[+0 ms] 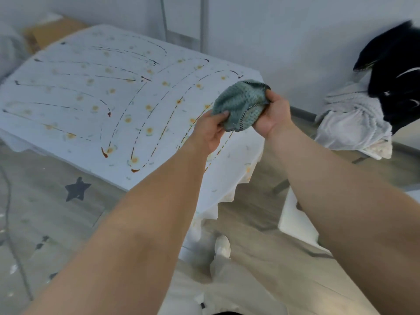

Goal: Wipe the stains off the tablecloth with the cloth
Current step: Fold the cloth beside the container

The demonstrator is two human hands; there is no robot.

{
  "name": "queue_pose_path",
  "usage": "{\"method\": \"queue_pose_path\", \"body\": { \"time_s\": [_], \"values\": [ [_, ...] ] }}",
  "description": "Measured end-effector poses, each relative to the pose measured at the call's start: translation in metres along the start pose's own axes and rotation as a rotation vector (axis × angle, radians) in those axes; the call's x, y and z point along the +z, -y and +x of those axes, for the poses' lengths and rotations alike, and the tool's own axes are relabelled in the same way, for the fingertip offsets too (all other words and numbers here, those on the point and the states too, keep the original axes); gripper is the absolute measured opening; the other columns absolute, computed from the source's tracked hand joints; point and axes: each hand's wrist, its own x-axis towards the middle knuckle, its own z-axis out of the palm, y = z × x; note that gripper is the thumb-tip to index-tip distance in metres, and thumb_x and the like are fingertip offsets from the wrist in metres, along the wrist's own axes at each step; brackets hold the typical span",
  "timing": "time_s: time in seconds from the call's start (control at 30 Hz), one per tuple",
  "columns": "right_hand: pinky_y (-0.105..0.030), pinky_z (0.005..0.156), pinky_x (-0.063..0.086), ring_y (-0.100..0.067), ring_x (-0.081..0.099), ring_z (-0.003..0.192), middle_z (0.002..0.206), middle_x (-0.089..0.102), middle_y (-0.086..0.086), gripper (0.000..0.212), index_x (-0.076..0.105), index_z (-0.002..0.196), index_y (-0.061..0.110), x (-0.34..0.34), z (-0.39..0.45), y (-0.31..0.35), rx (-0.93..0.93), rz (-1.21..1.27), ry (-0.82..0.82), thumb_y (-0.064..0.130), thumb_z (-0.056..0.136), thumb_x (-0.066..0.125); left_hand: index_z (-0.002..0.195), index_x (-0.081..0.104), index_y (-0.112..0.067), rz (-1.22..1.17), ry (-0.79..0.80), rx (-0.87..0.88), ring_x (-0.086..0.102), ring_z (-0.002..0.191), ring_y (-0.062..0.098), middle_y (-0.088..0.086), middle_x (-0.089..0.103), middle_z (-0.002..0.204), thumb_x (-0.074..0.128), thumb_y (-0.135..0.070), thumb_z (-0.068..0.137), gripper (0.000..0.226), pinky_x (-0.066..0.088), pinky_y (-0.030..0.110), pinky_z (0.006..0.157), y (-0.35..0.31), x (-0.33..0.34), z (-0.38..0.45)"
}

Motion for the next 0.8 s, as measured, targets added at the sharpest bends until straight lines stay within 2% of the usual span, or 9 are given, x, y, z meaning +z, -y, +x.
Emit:
{"method": "queue_pose_path", "body": {
  "time_s": [0.07, 0.17, 0.23, 0.33, 0.4, 0.47, 0.53, 0.67, 0.8],
  "values": [
    [-0.045, 0.083, 0.057, -0.032, 0.067, 0.098, 0.114, 0.064, -0.017, 0.023, 0.057, 0.116, 0.010, 0.007, 0.016, 0.000, -0.088, -0.111, -0.098, 0.016, 0.101, 0.041, 0.115, 0.058, -0.008, -0.013, -0.076, 0.055, 0.064, 0.100, 0.027, 0.012, 0.067, 0.110, 0.052, 0.002, 0.097, 0.022, 0.056, 0.043, 0.092, -0.028, -0.012, 0.011],
    [-0.045, 0.078, 0.058, -0.032, 0.064, 0.097, 0.109, 0.052, -0.014, 0.054, 0.043, 0.136, 0.028, 0.011, 0.034, -0.002, -0.195, -0.224, -0.163, -0.007, 0.095, 0.042, 0.115, 0.054, -0.021, 0.124, -0.085, 0.067, 0.059, 0.102, 0.029, 0.009, 0.054, 0.119, 0.043, 0.003, 0.097, 0.032, 0.058, 0.044, 0.083, -0.065, -0.038, 0.027],
    [-0.041, 0.074, 0.058, -0.033, 0.062, 0.100, 0.117, 0.054, -0.019, 0.047, 0.053, 0.127, 0.019, 0.025, 0.041, -0.014, -0.211, -0.368, -0.151, -0.010, 0.092, 0.043, 0.118, 0.059, -0.022, 0.373, -0.068, 0.153, 0.060, 0.102, 0.028, 0.005, 0.056, 0.116, 0.043, 0.005, 0.094, 0.040, 0.060, 0.040, 0.076, -0.087, -0.055, 0.038],
    [-0.035, 0.076, 0.055, -0.033, 0.060, 0.099, 0.110, 0.059, -0.020, 0.038, 0.063, 0.113, 0.003, 0.055, 0.049, -0.041, -0.232, -0.687, -0.184, -0.016, 0.080, 0.058, 0.098, 0.071, -0.014, 0.658, -0.082, 0.289, 0.060, 0.092, 0.025, 0.004, 0.065, 0.095, 0.056, 0.008, 0.084, 0.029, 0.052, 0.029, 0.063, -0.118, -0.078, 0.052],
    [-0.031, 0.067, 0.050, -0.025, 0.058, 0.082, 0.090, 0.061, -0.011, 0.033, 0.067, 0.102, 0.004, 0.074, 0.054, -0.057, -0.327, -1.123, -0.284, -0.012, 0.073, 0.066, 0.092, 0.069, -0.017, 0.846, -0.050, 0.339, 0.063, 0.093, 0.025, 0.003, 0.066, 0.094, 0.064, 0.006, 0.077, 0.027, 0.056, 0.032, 0.070, -0.142, -0.097, 0.057],
    [-0.027, 0.063, 0.046, -0.019, 0.054, 0.074, 0.076, 0.059, -0.002, 0.007, 0.068, 0.078, 0.009, 0.086, 0.056, -0.065, -0.419, -1.494, -0.400, 0.005, 0.074, 0.073, 0.092, 0.070, -0.017, 1.040, -0.047, 0.384, 0.063, 0.095, 0.025, 0.002, 0.066, 0.096, 0.066, 0.000, 0.078, 0.022, 0.055, 0.032, 0.075, -0.161, -0.115, 0.068],
    [-0.032, 0.069, 0.042, -0.018, 0.050, 0.079, 0.066, 0.054, 0.000, 0.024, 0.062, 0.056, 0.016, 0.094, 0.060, -0.070, -0.463, -1.582, -0.473, 0.023, 0.074, 0.076, 0.086, 0.071, -0.015, 1.162, -0.043, 0.405, 0.063, 0.096, 0.027, 0.007, 0.067, 0.098, 0.069, -0.010, 0.081, 0.007, 0.050, 0.030, 0.073, -0.179, -0.125, 0.074],
    [-0.034, 0.063, 0.044, -0.022, 0.056, 0.080, 0.067, 0.057, 0.000, 0.025, 0.063, 0.053, 0.022, 0.106, 0.062, -0.072, -0.570, -1.368, -0.566, 0.037, 0.065, 0.079, 0.060, 0.056, -0.016, 1.095, 0.068, 0.252, 0.054, 0.087, 0.029, 0.009, 0.060, 0.088, 0.067, -0.011, 0.076, 0.020, 0.044, 0.034, 0.070, -0.210, -0.123, 0.086],
    [-0.040, 0.087, 0.046, -0.034, 0.054, 0.110, 0.112, 0.059, -0.008, 0.048, 0.060, 0.098, 0.025, 0.118, 0.065, -0.071, -0.482, -1.299, -0.933, 0.061, 0.067, 0.065, 0.062, 0.059, -0.013, 0.475, 0.413, -0.204, 0.060, 0.073, 0.026, 0.006, 0.061, 0.073, 0.051, -0.009, 0.086, 0.026, 0.049, 0.034, 0.075, -0.216, -0.106, 0.083]
  ]
}}
